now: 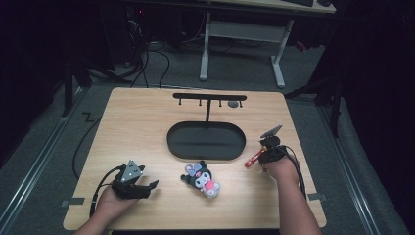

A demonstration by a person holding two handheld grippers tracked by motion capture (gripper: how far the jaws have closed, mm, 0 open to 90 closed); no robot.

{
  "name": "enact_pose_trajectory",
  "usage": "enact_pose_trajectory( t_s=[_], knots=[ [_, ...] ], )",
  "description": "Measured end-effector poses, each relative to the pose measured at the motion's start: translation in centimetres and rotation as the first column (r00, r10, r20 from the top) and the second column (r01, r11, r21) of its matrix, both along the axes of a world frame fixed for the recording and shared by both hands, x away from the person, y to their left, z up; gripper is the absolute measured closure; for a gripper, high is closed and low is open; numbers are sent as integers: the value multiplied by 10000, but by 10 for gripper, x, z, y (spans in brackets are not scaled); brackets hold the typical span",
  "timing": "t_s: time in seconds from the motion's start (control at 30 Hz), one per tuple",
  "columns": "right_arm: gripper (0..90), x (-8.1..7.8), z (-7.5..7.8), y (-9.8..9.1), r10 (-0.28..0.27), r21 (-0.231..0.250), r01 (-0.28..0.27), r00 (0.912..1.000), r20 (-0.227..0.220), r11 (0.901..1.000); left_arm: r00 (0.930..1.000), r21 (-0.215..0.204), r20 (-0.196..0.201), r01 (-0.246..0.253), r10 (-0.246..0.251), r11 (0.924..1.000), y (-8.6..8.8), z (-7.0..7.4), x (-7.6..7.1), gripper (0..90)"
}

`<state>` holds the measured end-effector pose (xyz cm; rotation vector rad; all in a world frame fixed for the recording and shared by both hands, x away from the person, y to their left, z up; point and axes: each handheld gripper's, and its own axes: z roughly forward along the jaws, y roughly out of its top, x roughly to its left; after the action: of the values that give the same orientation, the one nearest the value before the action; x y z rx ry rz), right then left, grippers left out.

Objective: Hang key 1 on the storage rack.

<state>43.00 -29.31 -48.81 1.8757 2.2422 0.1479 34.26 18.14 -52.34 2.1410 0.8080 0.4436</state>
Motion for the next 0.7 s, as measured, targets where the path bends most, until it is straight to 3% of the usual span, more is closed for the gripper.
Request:
enact_pose_trajectory(
  t_s=[0.3,0.53,0.7],
  knots=[
    [586,3,-2,-7,61,527,-55,9999,-101,9986,10000,-42,-14,-6,6,10000,1,0,0,251],
    [604,2,-2,-7,182,535,-181,9998,-4,9984,10000,-38,-37,-8,8,10000,2,0,0,254],
    [616,1,-1,-3,277,203,-276,9996,-41,9994,10000,-6,-61,-6,6,10000,2,0,0,255]
  ],
)
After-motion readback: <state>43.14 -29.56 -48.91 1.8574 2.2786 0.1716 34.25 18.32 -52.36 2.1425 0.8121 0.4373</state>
